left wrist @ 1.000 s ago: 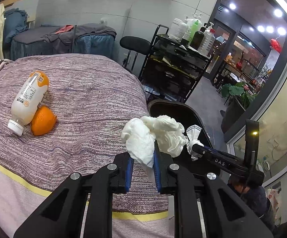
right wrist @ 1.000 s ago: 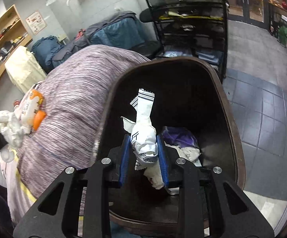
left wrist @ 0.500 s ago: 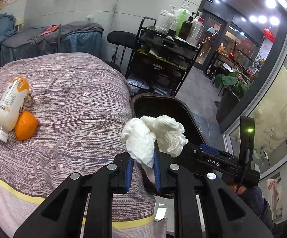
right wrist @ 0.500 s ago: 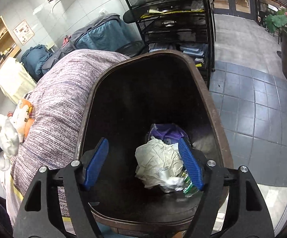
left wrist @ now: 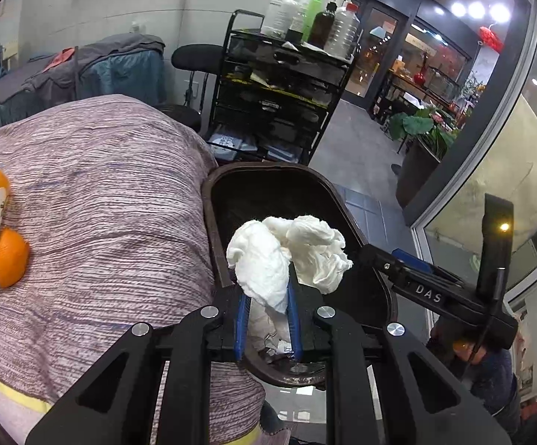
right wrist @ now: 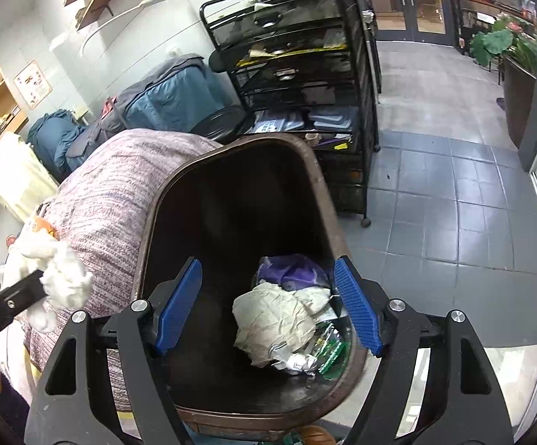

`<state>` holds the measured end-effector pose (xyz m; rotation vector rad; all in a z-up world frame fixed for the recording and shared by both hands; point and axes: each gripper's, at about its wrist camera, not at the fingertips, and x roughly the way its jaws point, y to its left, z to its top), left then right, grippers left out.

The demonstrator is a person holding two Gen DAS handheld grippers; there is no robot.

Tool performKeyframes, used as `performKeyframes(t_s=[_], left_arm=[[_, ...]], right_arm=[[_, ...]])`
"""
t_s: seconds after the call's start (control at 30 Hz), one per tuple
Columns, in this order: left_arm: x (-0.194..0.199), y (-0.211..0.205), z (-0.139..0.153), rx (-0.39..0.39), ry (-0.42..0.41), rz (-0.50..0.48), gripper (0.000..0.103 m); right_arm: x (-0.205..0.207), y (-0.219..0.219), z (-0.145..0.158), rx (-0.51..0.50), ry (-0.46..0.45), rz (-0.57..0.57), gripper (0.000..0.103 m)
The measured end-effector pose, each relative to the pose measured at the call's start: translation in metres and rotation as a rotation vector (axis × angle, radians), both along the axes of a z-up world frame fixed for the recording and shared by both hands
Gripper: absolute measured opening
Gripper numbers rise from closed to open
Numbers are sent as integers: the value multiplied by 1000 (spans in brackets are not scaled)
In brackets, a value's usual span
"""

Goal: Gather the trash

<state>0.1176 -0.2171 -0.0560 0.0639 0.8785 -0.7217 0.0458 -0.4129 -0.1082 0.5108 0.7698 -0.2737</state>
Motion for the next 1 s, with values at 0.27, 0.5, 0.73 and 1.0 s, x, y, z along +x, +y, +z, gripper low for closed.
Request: performKeyframes(t_s=[0.27,0.5,0.73,1.0], left_arm=[[4,-17,-14,43,29,-32,17],[7,-33,-23,80,36,-58,18],[2,-34,-23,94,-16,-69,74],[-2,-31,-18,87,-42,-64,87]], right_arm=[[-6,-10,0,2,0,-30,74],[-6,-12,-2,3,2,-40,74],[-6,-14,-3,2,3,-45,74],[-6,-15,-2,3,2,-51,77]])
